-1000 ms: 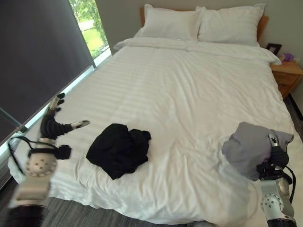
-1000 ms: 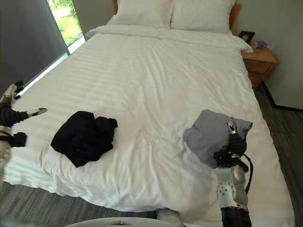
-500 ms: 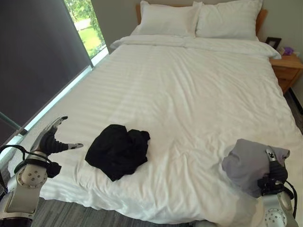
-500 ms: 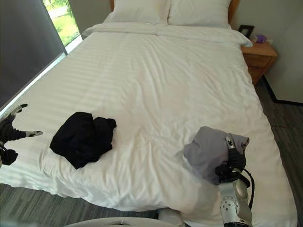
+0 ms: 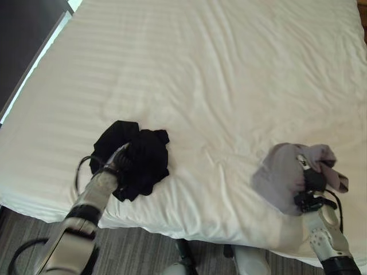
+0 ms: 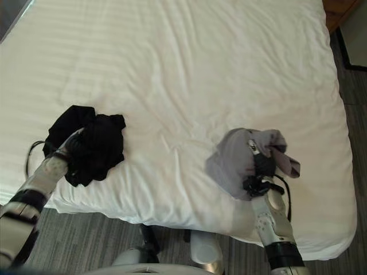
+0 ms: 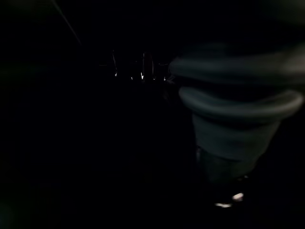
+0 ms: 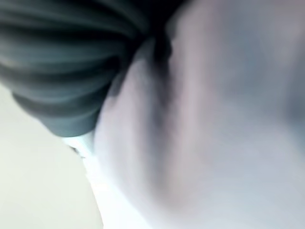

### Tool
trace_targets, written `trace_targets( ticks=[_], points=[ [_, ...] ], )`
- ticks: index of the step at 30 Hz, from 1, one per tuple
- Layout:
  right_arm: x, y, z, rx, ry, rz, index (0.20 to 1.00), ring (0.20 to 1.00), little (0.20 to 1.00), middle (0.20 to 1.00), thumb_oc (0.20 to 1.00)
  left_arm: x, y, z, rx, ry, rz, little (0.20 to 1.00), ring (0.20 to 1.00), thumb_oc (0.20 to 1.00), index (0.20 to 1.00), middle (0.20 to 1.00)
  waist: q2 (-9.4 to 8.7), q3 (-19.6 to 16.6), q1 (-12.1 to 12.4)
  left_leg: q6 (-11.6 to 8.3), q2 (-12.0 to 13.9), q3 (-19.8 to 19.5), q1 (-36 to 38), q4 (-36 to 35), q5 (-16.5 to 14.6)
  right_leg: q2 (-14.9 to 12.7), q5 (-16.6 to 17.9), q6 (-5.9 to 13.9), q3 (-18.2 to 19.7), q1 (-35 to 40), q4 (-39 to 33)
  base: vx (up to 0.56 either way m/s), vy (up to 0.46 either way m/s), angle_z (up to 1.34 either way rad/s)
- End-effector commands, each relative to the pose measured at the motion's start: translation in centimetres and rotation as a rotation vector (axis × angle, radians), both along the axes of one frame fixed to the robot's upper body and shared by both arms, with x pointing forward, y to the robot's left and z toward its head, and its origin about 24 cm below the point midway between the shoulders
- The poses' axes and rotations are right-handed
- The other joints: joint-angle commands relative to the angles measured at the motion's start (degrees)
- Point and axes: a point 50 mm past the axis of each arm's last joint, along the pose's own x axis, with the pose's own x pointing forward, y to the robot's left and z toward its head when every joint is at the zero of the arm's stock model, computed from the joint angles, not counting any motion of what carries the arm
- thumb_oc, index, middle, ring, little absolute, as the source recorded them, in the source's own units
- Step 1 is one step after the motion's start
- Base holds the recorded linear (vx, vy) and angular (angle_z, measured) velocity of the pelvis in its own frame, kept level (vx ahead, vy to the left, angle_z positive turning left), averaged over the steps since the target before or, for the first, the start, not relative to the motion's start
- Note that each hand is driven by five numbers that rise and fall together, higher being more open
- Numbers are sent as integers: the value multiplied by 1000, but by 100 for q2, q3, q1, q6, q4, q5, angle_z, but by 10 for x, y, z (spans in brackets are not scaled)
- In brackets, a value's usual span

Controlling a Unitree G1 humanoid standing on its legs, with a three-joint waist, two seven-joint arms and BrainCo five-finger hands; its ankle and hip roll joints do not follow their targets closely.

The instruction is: Pick up bed clothes into laundry basket.

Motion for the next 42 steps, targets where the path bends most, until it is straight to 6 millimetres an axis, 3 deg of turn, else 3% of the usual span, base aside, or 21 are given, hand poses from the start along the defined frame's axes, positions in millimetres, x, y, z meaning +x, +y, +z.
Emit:
trace_targets(
  ticks=[1,2,3,4,5,9,12,14,22,25,26,28,31,34,35,40,42],
  points=[
    [-2,-9,32,-30,-169,-54,200,200,200,200,200,-17,-40,-58,277,307,-238,1000,1000,1000,1000,1000,-55,-214,-109,-294,380,109,71,65,224,-315,-215,692,189,608,73,-41,-13,-4],
    [-3,-11,31,-33,-166,-62,200,200,200,200,200,-18,-44,-62,303,321,-258,1000,1000,1000,1000,1000,-93,-196,-96,-244,349,195,53,65,323,-346,-127,619,147,581,73,37,13,0],
    [-3,-12,29,-35,-155,-66,200,200,200,200,200,-21,-48,-68,406,368,-315,708,708,708,708,708,-54,-227,-96,-271,360,130,134,65,175,-334,-221,688,211,643,73,-54,-13,-2],
    [-4,-12,29,-35,-156,-68,200,200,200,200,200,-20,-48,-68,408,368,-317,576,576,576,576,576,-91,-202,-91,-235,341,211,96,65,290,-355,-133,621,154,605,73,32,23,-5],
    [-5,-17,29,-45,-151,-86,200,200,200,200,200,-30,-63,-79,523,429,-460,200,200,200,200,200,-64,-206,-49,-210,320,232,165,65,223,-385,-154,629,149,657,73,-50,2,-6],
    [-10,-27,27,-51,-135,-117,200,200,200,200,200,-57,-49,-84,533,479,-515,200,200,200,200,200,15,-242,58,-191,288,254,287,65,156,-450,-172,634,118,767,73,14,33,-7],
    [-13,-32,24,-56,-121,-129,200,200,200,200,200,-69,-44,-71,458,418,-513,200,200,200,200,200,80,-302,142,-175,255,211,356,65,117,-497,-199,626,50,870,73,3,11,-1],
    [-13,-31,24,-56,-120,-127,200,200,200,200,200,-71,-42,-68,432,407,-500,200,200,200,200,200,81,-317,138,-169,248,197,368,65,108,-510,-203,625,28,898,73,0,10,6],
    [-15,-29,22,-91,-104,-125,200,200,200,200,200,-61,-50,-23,-30,46,-318,200,200,200,200,200,80,-459,208,-116,202,110,482,65,56,-563,-245,584,-69,1091,73,-5,10,6],
    [-17,-31,21,-89,-94,-144,200,200,200,200,200,-59,-52,-20,-370,-55,-219,200,200,200,200,200,74,-507,195,-106,200,99,514,65,61,-571,-247,567,-90,1140,73,-2,9,5],
    [-17,-31,21,-90,-94,-144,200,200,200,200,200,-59,-52,-20,-372,-55,-219,200,200,200,200,200,77,-505,191,-106,202,97,516,65,60,-570,-247,567,-92,1143,73,0,0,0],
    [-17,-29,20,-93,-88,-145,200,200,200,200,200,-53,-64,-9,-691,-170,-194,200,200,200,200,200,74,-547,160,-98,197,81,548,65,69,-559,-254,555,-90,1183,73,3,19,4],
    [-13,-25,19,-89,-86,-136,200,200,200,200,200,-49,-79,-10,-1155,-241,-151,200,200,200,200,200,57,-590,110,-92,202,69,578,65,74,-554,-255,551,-85,1214,73,25,19,1],
    [-6,-14,19,-81,-91,-118,200,200,200,200,200,-41,-108,-6,-1565,-331,-108,200,200,200,200,200,17,-676,74,-119,230,-10,657,65,-46,-519,-350,609,3,1289,73,36,8,-2],
    [-4,-8,20,-67,-101,-113,200,200,200,200,200,-37,-125,1,-1820,-394,-107,200,200,200,200,200,-81,-703,32,-89,223,60,636,65,58,-536,-277,544,-37,1265,73,-62,-24,1],
    [-5,-5,21,-60,-117,-127,200,200,200,200,200,-33,-140,12,-2034,-488,-98,200,200,200,200,200,-202,-816,6,-115,265,-14,747,65,-95,-480,-389,610,32,1385,73,32,-19,-1],
    [-5,-5,21,-59,-121,-132,200,200,200,200,200,-33,-141,14,-2065,-506,-97,200,200,200,200,200,-268,-819,-3,-83,250,66,715,65,17,-499,-308,545,-23,1354,73,-58,-35,-6]
  ],
)
